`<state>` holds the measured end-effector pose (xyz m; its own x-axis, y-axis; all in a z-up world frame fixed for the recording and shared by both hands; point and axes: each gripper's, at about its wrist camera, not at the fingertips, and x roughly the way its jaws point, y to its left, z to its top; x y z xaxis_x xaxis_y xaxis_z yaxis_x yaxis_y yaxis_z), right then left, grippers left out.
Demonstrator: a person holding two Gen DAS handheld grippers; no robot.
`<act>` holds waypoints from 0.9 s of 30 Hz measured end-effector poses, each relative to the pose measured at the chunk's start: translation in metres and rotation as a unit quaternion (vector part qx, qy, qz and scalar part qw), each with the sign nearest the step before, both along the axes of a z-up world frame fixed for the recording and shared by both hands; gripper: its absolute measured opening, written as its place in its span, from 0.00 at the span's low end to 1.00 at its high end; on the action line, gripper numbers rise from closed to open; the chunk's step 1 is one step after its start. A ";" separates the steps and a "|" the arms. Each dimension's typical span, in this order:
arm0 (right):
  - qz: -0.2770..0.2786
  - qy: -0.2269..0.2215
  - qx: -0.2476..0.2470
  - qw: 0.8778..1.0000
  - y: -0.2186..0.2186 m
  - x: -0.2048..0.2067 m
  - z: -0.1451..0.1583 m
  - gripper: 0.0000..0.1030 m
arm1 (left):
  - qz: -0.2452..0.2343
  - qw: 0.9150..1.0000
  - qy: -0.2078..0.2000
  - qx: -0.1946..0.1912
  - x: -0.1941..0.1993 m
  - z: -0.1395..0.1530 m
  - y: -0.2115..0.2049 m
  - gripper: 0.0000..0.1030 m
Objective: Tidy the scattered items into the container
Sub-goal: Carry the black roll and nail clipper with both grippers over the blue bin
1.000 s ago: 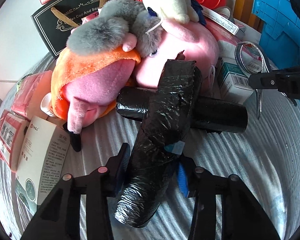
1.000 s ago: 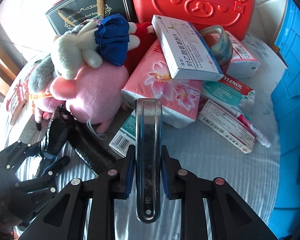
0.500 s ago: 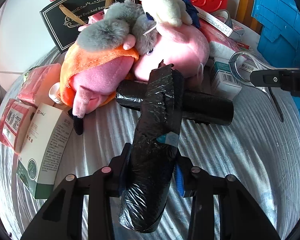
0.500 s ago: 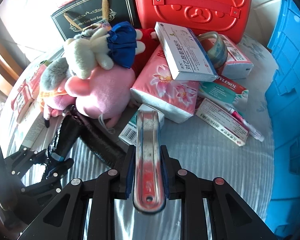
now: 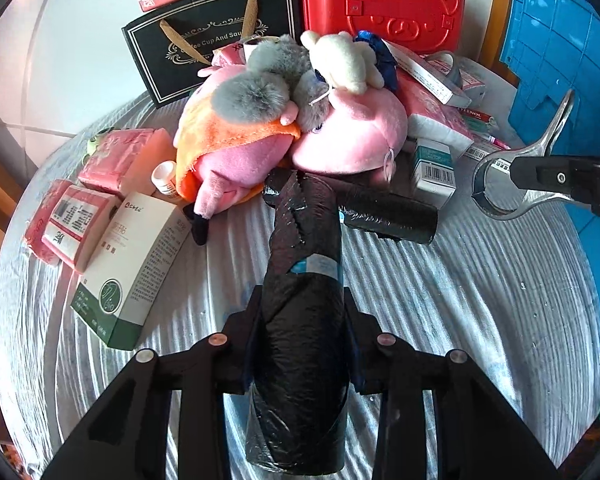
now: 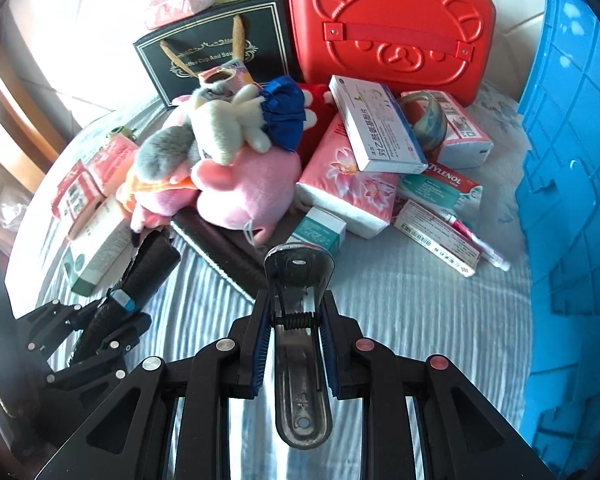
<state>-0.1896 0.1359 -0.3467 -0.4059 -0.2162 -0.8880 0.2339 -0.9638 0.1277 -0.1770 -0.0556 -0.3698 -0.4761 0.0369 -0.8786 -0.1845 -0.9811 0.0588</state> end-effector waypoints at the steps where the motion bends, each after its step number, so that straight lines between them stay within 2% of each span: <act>1: 0.001 0.001 -0.001 1.000 -0.001 0.003 0.004 0.22 | 0.003 1.000 0.000 -0.001 0.003 0.004 -0.002 0.33; 9: 0.008 0.021 -0.014 1.000 -0.003 0.033 0.056 0.22 | 0.025 1.000 0.012 0.011 0.029 0.051 -0.014 0.33; 14: 0.020 0.045 -0.028 0.998 0.000 0.054 0.099 0.22 | 0.045 0.997 0.048 0.031 0.044 0.099 -0.025 0.33; 27: 0.044 0.097 -0.044 0.993 0.018 0.107 0.202 0.22 | 0.045 0.994 0.097 0.020 0.080 0.204 -0.010 0.33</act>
